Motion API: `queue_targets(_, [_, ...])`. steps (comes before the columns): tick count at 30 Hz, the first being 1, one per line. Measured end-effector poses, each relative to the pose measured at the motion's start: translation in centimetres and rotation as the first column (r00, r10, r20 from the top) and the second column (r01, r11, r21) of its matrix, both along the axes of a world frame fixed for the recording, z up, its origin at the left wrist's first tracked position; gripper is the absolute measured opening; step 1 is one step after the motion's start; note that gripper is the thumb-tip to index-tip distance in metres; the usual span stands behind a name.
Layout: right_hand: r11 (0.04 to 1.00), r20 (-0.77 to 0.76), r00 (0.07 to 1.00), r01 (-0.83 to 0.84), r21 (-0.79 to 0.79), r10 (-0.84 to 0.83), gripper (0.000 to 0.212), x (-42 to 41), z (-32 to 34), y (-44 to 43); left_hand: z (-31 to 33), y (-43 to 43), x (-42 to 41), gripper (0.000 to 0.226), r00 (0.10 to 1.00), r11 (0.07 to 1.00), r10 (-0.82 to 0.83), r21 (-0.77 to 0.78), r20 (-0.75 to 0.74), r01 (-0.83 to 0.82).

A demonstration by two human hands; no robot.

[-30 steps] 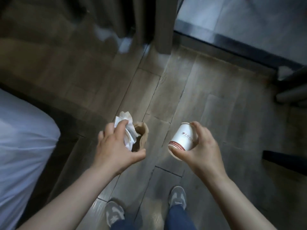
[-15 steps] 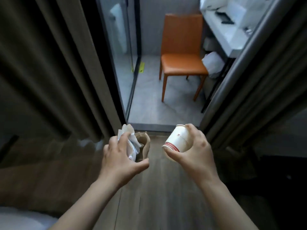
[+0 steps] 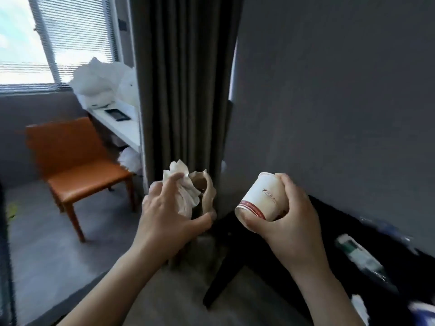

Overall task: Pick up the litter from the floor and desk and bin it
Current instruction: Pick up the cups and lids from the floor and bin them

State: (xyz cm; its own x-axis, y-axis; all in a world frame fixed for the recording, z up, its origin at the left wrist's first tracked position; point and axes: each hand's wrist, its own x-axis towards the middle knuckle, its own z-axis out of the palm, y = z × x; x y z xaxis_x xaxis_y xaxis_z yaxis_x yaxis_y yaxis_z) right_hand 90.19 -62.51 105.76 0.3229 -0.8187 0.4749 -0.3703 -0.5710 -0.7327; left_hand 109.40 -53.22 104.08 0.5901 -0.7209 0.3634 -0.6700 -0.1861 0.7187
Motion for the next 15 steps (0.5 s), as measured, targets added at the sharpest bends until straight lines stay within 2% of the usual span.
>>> queue_targets(4, [0.949, 0.042, 0.95, 0.312, -0.045, -0.31, 0.084, -10.0, 1.7, 3.7, 2.0, -2.4, -7.9, 0.086, 0.947, 0.945, -0.321, -0.07, -0.003, 0.32])
queue_targets(8, [0.843, 0.073, 0.843, 0.536, -0.044, -0.533, 0.068, -20.0, 3.9, 9.3, 4.0, -3.6, -17.6, 0.087, 0.81, 0.807, -0.586, -0.101, -0.015, 0.582])
queue_targets(11, [0.709, 0.088, 0.712, 0.702, -0.069, -0.696, 0.062, -26.9, 5.1, 14.1, 5.3, -2.8, -25.5, 0.088, 0.689, 0.681, -0.724, -0.14, 0.011, 0.718])
queue_targets(15, [0.521, 0.107, 0.528, 0.849, -0.088, -0.842, 0.072, -34.6, 6.0, 20.6, 6.6, -0.3, -35.4, 0.086, 0.51, 0.497, -0.858, -0.158, 0.061, 0.853])
